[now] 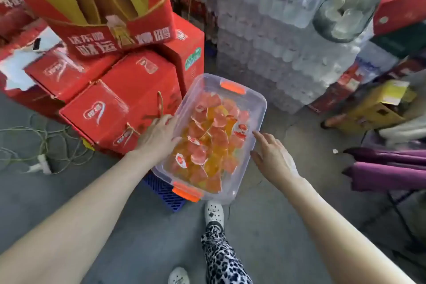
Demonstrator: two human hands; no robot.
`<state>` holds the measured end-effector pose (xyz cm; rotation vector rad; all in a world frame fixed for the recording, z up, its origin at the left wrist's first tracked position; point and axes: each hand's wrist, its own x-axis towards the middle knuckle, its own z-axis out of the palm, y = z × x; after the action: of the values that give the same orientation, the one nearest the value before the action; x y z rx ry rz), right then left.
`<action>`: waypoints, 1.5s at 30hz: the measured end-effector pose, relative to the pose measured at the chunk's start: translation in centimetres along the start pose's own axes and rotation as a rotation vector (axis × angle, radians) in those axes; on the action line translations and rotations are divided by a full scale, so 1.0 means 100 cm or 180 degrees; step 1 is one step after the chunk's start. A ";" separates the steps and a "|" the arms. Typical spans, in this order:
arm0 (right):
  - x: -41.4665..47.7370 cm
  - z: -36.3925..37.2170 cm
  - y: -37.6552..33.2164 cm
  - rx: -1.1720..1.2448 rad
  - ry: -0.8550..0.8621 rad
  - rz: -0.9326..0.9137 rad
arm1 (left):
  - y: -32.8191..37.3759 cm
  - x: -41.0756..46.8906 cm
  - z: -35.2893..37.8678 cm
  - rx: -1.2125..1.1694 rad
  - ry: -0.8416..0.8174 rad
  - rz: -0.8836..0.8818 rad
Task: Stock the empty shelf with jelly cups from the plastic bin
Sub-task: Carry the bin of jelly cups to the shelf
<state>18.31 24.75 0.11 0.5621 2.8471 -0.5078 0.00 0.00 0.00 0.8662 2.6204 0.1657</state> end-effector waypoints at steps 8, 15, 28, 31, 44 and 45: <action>0.049 0.051 0.009 0.1309 -0.0175 0.1273 | -0.004 0.056 0.040 -0.0352 -0.0277 -0.0650; 0.076 0.064 0.015 0.2081 -0.0329 0.1930 | -0.010 0.094 0.054 -0.0568 -0.0089 -0.0958; -0.016 0.054 0.009 0.2226 -0.0237 0.1831 | -0.006 -0.050 0.075 -0.2086 0.0276 -0.1415; -0.049 0.051 -0.009 0.2216 -0.0270 0.1622 | -0.010 -0.108 0.083 -0.2312 0.0371 -0.1649; -0.185 0.108 -0.198 0.1679 -0.0385 0.0386 | -0.110 -0.405 0.112 -0.2989 0.1296 -0.2720; -0.192 0.113 -0.218 0.1617 -0.0424 0.0276 | -0.121 -0.428 0.111 -0.3003 0.1388 -0.2789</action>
<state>28.49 -4.77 0.92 0.6952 2.5472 -1.2153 29.28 -35.24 0.39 -0.6776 2.5213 1.2829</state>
